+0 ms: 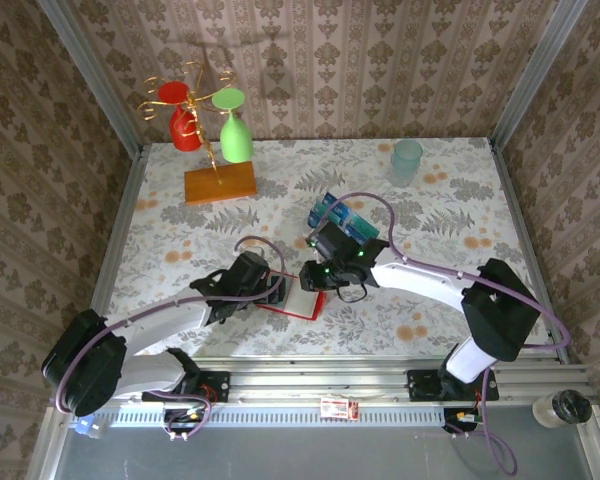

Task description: Put the credit cards into the card holder

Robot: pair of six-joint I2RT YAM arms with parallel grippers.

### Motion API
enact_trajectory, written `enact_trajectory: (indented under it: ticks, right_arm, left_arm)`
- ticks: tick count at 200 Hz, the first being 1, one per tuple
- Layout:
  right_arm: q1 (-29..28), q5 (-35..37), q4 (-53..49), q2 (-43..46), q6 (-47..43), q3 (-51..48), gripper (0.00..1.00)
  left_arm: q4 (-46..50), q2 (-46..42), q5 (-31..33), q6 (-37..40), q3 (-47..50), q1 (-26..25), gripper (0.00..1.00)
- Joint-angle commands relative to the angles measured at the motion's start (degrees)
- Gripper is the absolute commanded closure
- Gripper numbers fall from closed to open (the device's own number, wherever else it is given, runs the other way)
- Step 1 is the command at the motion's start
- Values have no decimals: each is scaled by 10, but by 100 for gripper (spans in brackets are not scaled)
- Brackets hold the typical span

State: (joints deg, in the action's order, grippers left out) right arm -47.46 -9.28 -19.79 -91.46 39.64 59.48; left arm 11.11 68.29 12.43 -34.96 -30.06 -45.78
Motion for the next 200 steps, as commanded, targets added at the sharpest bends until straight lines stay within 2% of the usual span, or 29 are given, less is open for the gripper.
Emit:
enact_trajectory:
  ticks: [1,44,125,136,151,168,200]
  right_arm:
    - [-5,18,51,-13,49,-28,78]
    - [1,48,20,-5,25,-52,82]
    - [60,72,-43,-2,-41,-49,84]
    - [60,68,-46,10,-42,-46,80]
    - [56,55,-42,30,-30,-49,66]
    - [45,46,-29,49,-12,-59,56]
    - [21,33,7,41,22,-79,48]
  left_arm:
    - [12,-15,12,-13,9,-6,0]
    - [8,-18,9,-17,8,-14,0]
    - [9,-11,13,-19,-3,-26,0]
    - [9,-11,15,-19,-3,-26,0]
    - [8,-11,14,-19,-4,-27,0]
    - [5,-7,14,-20,-4,-28,0]
    - [3,-2,15,-20,-7,-29,0]
